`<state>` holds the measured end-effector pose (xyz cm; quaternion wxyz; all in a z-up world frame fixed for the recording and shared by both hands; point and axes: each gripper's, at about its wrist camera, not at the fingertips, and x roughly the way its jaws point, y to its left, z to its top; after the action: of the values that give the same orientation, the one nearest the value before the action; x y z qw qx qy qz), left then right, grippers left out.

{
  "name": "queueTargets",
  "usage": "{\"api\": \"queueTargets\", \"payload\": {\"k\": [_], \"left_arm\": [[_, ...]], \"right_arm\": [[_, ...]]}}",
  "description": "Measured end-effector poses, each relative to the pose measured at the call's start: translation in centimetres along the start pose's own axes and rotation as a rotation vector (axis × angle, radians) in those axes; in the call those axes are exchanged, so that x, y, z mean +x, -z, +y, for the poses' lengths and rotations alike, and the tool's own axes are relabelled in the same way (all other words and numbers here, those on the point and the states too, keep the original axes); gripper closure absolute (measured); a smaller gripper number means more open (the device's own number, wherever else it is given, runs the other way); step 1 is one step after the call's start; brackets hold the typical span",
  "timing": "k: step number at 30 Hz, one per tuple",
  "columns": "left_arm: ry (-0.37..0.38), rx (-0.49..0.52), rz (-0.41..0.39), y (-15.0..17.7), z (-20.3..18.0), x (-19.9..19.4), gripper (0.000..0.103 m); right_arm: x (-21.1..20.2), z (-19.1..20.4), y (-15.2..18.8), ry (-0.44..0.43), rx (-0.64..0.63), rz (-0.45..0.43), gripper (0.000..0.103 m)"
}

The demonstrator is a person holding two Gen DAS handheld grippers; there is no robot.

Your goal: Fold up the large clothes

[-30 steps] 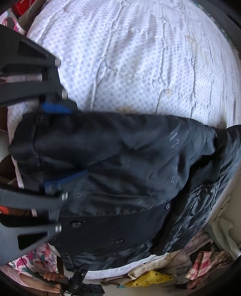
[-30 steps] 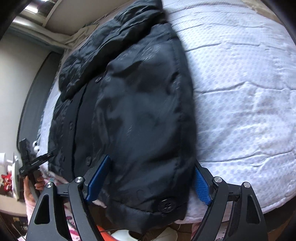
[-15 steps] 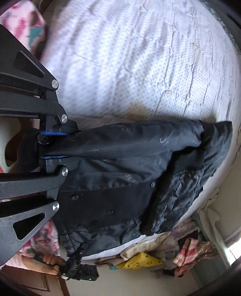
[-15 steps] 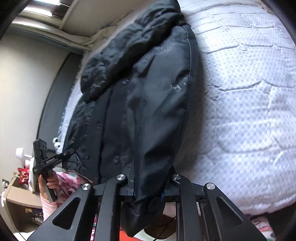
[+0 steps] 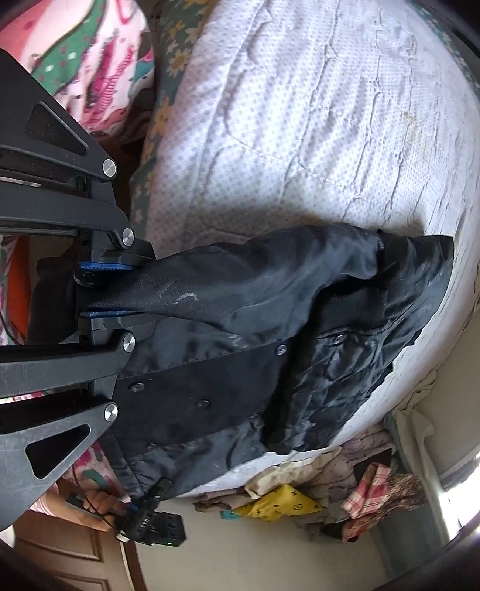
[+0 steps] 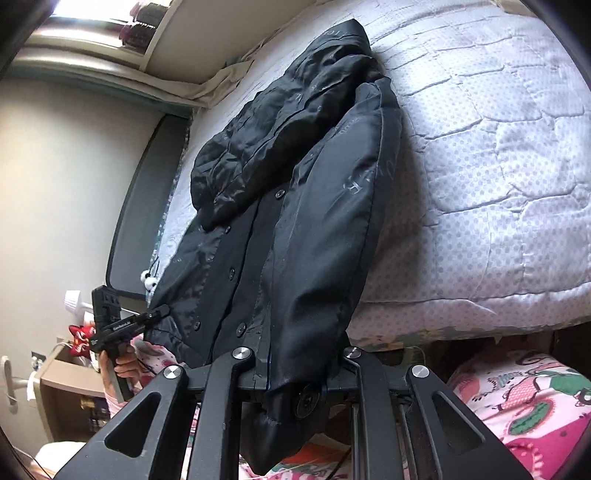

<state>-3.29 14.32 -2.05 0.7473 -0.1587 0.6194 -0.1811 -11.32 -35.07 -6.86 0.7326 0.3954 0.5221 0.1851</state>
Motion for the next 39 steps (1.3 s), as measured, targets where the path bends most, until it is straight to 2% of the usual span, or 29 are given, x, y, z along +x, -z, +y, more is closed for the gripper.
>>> {"api": "queueTargets", "payload": {"k": [8,12,15,19,24,29,34,39], "left_arm": [[0.084,-0.015,-0.062,-4.6,-1.9,-1.8,0.086],[0.157,-0.039,-0.098,-9.1,-2.5,-2.2,0.086],[0.180,-0.074,-0.127,-12.4,-2.7,-1.9,0.086],[0.166,-0.094,-0.132,-16.3,-3.0,0.0,0.085],[0.133,-0.095,-0.093,-20.3,-2.8,3.8,0.084],[0.105,-0.107,-0.055,-22.7,-2.1,7.4,0.083],[0.097,-0.098,-0.044,-23.7,-2.1,7.8,0.081],[0.172,-0.135,-0.060,-24.3,-0.9,6.6,0.077]], "right_arm": [[-1.6,2.0,-4.0,-0.034,-0.021,-0.079,0.092],[-2.1,3.3,-7.4,-0.017,-0.032,-0.130,0.092],[-1.5,4.1,-10.7,-0.008,-0.019,-0.172,0.092],[0.0,4.7,-14.9,0.026,-0.007,-0.203,0.092],[3.4,4.2,-19.9,0.118,0.019,-0.193,0.092],[6.6,2.2,-22.5,0.160,0.043,-0.168,0.092],[9.3,0.1,-23.6,0.148,0.083,-0.149,0.092],[10.0,-0.4,-24.7,0.155,0.080,-0.142,0.092]]}}
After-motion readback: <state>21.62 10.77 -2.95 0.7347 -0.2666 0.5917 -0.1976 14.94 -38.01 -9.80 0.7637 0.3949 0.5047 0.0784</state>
